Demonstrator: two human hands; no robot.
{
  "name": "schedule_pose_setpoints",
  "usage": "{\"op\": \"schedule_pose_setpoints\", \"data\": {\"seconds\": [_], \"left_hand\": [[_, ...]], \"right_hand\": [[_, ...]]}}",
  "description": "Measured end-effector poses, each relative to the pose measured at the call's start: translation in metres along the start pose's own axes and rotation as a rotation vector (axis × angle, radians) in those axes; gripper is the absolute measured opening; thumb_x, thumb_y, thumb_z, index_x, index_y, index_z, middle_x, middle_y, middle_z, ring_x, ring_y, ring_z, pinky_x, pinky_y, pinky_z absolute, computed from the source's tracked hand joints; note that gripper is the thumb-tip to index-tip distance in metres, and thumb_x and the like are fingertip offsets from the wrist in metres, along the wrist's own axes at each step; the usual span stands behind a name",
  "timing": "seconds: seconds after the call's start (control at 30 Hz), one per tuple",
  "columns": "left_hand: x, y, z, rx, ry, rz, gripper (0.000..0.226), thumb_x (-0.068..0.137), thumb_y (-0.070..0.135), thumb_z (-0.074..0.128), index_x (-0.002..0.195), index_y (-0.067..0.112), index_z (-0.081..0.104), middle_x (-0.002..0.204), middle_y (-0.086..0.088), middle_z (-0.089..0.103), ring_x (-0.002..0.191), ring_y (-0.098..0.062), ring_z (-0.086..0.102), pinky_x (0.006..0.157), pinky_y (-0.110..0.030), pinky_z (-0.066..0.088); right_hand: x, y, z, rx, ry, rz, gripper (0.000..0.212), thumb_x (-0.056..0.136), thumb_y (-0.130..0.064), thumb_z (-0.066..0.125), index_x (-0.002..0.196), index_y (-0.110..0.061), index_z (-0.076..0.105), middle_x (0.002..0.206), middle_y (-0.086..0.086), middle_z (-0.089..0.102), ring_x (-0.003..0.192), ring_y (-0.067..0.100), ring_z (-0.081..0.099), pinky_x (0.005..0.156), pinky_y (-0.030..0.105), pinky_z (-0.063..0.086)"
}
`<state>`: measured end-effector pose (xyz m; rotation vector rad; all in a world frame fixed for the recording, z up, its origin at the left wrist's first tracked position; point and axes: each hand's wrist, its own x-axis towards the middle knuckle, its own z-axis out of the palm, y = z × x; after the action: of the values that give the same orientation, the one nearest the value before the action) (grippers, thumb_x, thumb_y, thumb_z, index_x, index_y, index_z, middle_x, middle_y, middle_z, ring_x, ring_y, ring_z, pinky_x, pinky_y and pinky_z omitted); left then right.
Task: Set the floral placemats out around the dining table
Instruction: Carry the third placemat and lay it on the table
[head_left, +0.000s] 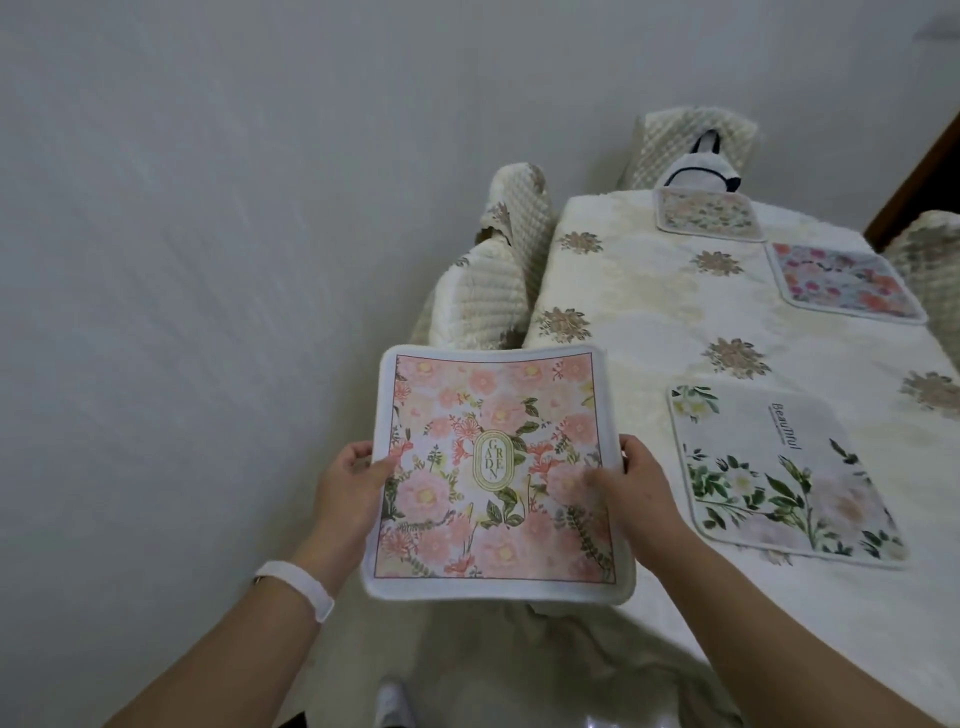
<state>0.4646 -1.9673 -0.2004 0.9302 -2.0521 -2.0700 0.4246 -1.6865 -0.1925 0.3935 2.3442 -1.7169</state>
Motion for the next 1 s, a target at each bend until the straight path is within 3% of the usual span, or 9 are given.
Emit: {"op": "schedule_pose_setpoints", "data": {"seconds": [0.13, 0.27, 0.47, 0.57, 0.67, 0.8, 0.9, 1.0], "left_hand": [[0.057, 0.018, -0.046, 0.005, -0.026, 0.03, 0.014, 0.093, 0.016, 0.065, 0.105, 0.011, 0.061, 0.094, -0.007, 0.075, 0.069, -0.019, 0.075, 0.05, -0.028, 0.056], [0.11, 0.045, -0.087, -0.013, -0.034, 0.03, 0.015, 0.093, 0.016, 0.065, 0.105, 0.01, 0.06, 0.095, -0.009, 0.074, 0.069, -0.02, 0.075, 0.05, -0.029, 0.057], [0.168, 0.084, -0.129, -0.029, -0.038, 0.071, 0.016, 0.091, 0.017, 0.068, 0.104, 0.014, 0.06, 0.096, -0.007, 0.074, 0.073, -0.023, 0.075, 0.055, -0.034, 0.059], [0.194, 0.095, -0.128, 0.0, -0.043, 0.106, 0.013, 0.092, 0.015, 0.066, 0.104, 0.013, 0.061, 0.095, -0.005, 0.073, 0.073, -0.02, 0.074, 0.052, -0.028, 0.056], [0.214, 0.104, -0.118, 0.002, -0.039, 0.143, 0.009, 0.091, 0.015, 0.067, 0.097, 0.017, 0.06, 0.09, 0.0, 0.071, 0.069, -0.014, 0.072, 0.049, -0.022, 0.053], [0.246, 0.115, -0.104, -0.031, -0.024, 0.145, 0.013, 0.09, 0.017, 0.069, 0.101, 0.015, 0.061, 0.093, -0.002, 0.074, 0.073, -0.016, 0.074, 0.059, -0.031, 0.059], [0.282, 0.123, -0.087, -0.034, -0.032, 0.117, 0.009, 0.092, 0.012, 0.066, 0.099, 0.016, 0.061, 0.094, -0.003, 0.073, 0.072, -0.014, 0.073, 0.056, -0.026, 0.057], [0.325, 0.136, -0.064, 0.003, -0.054, 0.098, 0.008, 0.093, 0.011, 0.064, 0.097, 0.018, 0.061, 0.096, -0.005, 0.073, 0.075, -0.02, 0.074, 0.059, -0.035, 0.06]], "right_hand": [[0.013, -0.028, 0.071, 0.0, 0.01, 0.002, 0.026, 0.086, -0.004, 0.061, 0.101, -0.024, 0.057, 0.098, 0.005, 0.068, 0.084, 0.023, 0.068, 0.061, 0.033, 0.056], [0.03, -0.066, 0.125, -0.004, 0.053, -0.014, 0.024, 0.086, -0.006, 0.062, 0.102, -0.024, 0.057, 0.099, 0.006, 0.068, 0.085, 0.027, 0.068, 0.068, 0.043, 0.059], [0.053, -0.117, 0.169, 0.012, 0.056, -0.058, 0.026, 0.087, -0.006, 0.062, 0.107, -0.023, 0.058, 0.098, 0.005, 0.07, 0.084, 0.028, 0.07, 0.065, 0.04, 0.059], [0.069, -0.129, 0.183, 0.017, 0.068, -0.066, 0.027, 0.087, -0.006, 0.063, 0.1, -0.029, 0.058, 0.096, 0.003, 0.071, 0.081, 0.027, 0.072, 0.06, 0.039, 0.059], [0.09, -0.14, 0.191, -0.003, 0.087, -0.069, 0.028, 0.089, -0.006, 0.06, 0.104, -0.029, 0.057, 0.098, 0.003, 0.07, 0.082, 0.027, 0.072, 0.065, 0.044, 0.061], [0.13, -0.151, 0.19, 0.025, 0.118, -0.052, 0.026, 0.09, -0.006, 0.06, 0.11, -0.024, 0.056, 0.098, 0.006, 0.069, 0.081, 0.029, 0.071, 0.067, 0.047, 0.061], [0.168, -0.156, 0.192, 0.065, 0.126, -0.028, 0.03, 0.09, -0.003, 0.059, 0.11, -0.024, 0.057, 0.098, 0.007, 0.07, 0.081, 0.029, 0.072, 0.065, 0.044, 0.06], [0.221, -0.159, 0.195, 0.084, 0.127, -0.009, 0.031, 0.09, -0.002, 0.059, 0.113, -0.023, 0.059, 0.099, 0.006, 0.072, 0.081, 0.028, 0.073, 0.064, 0.043, 0.06]]}}
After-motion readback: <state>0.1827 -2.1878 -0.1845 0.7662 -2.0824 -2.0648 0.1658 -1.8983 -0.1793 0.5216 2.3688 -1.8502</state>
